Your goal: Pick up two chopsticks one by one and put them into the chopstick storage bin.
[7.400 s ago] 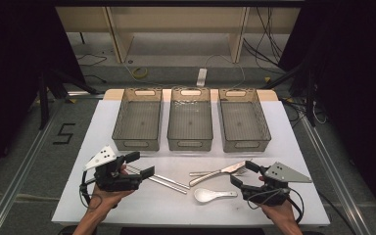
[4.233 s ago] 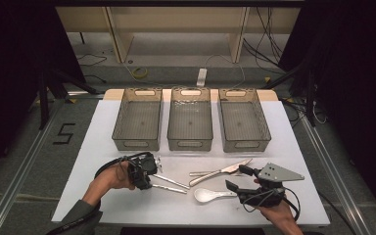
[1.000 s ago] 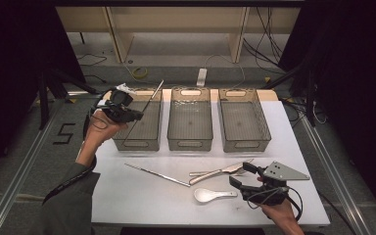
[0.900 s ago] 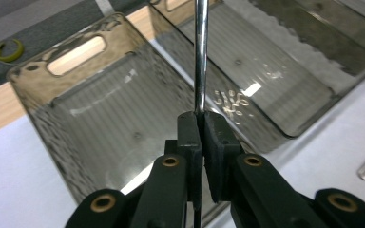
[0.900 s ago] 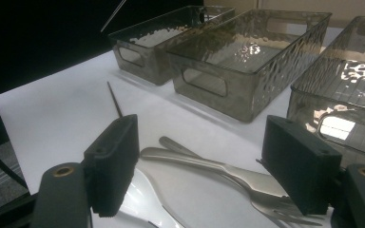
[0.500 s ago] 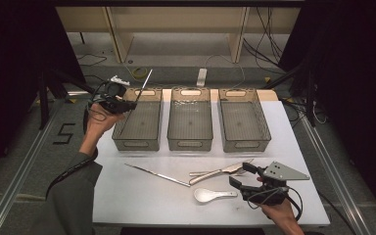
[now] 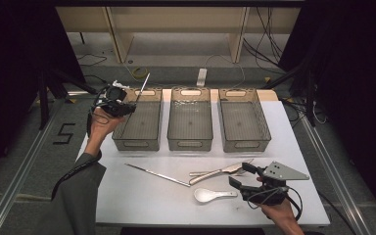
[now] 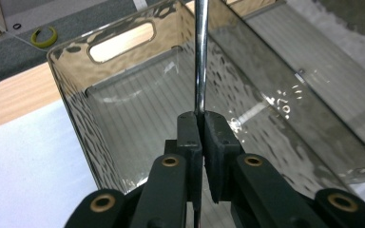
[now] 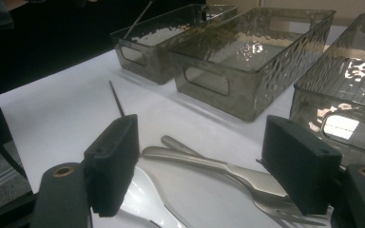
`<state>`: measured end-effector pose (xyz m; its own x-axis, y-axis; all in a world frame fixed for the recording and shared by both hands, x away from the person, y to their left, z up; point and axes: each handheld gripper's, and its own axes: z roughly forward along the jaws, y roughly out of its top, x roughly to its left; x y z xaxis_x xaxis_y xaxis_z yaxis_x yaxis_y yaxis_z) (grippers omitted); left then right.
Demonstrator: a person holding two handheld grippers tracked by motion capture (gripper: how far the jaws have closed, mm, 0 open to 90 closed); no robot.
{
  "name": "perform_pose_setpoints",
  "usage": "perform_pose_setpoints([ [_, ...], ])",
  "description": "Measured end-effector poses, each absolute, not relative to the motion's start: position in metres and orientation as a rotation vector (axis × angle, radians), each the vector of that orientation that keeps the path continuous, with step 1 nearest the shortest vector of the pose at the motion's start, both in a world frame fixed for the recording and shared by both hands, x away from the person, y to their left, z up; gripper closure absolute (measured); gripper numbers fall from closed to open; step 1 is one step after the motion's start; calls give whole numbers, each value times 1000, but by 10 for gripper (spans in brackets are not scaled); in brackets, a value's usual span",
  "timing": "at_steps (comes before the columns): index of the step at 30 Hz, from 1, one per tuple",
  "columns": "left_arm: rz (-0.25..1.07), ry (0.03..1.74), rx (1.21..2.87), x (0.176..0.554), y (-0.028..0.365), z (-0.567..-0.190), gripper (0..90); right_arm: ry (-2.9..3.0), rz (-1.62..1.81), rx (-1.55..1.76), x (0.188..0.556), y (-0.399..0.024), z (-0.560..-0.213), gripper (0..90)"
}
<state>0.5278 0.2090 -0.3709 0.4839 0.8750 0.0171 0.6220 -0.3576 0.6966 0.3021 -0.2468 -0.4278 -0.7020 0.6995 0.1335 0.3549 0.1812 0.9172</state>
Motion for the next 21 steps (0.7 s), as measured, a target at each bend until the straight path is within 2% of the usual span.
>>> perform_pose_setpoints([
  [15, 517, 1289, 2144, 533, 210, -396, 835, 2151, 1529, 1003, 302, -246, -428, 293],
  [16, 509, 1300, 2140, 534, 209, -396, 798, 2153, 1527, 1002, 302, -246, -428, 293],
  [18, 505, 1299, 2156, 533, 208, -393, 670, 2149, 1529, 1001, 302, -247, -428, 293],
  [21, 490, 1272, 2136, 525, 206, -386, 572, 2147, 1531, 1005, 302, -247, -428, 293],
])
